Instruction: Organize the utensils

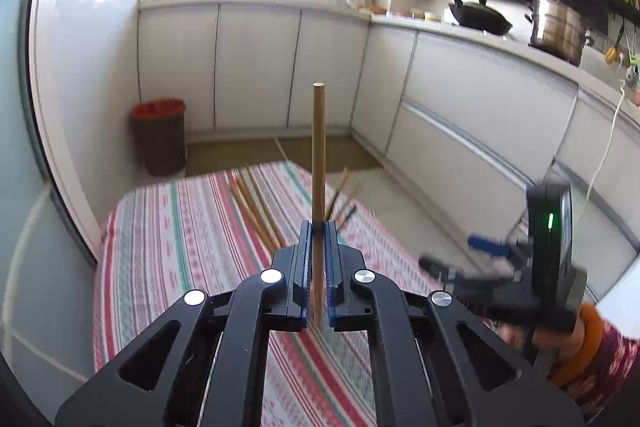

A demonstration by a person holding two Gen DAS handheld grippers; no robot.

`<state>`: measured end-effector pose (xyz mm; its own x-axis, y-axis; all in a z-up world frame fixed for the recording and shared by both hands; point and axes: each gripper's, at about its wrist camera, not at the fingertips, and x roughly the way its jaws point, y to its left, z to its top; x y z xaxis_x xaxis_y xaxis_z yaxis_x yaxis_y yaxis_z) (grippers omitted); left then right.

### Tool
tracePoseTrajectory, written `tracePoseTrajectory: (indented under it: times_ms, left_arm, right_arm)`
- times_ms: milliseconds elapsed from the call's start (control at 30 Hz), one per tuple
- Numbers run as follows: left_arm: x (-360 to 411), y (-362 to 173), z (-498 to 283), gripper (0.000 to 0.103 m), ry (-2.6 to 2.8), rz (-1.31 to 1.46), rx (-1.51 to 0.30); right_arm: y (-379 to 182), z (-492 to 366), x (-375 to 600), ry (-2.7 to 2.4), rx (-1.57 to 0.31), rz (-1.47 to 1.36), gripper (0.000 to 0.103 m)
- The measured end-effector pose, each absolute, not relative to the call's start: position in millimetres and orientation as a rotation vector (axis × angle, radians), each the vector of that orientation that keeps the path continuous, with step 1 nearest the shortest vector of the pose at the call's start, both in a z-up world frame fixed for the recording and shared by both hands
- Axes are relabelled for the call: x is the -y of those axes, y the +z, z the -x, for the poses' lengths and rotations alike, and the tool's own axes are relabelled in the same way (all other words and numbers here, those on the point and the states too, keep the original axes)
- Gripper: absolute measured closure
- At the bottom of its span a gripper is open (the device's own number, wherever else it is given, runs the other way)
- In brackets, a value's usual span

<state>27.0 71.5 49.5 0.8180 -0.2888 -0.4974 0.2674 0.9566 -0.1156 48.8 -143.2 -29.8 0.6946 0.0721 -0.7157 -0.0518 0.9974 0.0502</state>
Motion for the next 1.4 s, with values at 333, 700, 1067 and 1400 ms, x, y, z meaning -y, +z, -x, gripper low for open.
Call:
tracePoseTrajectory:
  times_ms: [333, 700, 1067, 1400]
  left_arm:
    - [-62, 57, -90, 0.098, -0.265, 0.054, -0.535]
    - [-71, 12, -96, 0.046, -0.167, 0.115, -0.61]
    - [-53, 25, -36, 0.007, 0.004, 0.088, -0.498]
    - [-42, 36, 34, 0.007, 0.092, 0.176, -0.5]
  right_arm:
    - [-47, -59, 140, 0.07, -0.861, 0.001, 0.015]
    - [-38, -57, 145, 0.073, -0.831, -0.05, 0.015]
    - [13, -6, 140, 0.009, -0.547, -0.059, 0.007]
    - [44, 37, 161, -0.122, -0.607, -0.052, 0.007]
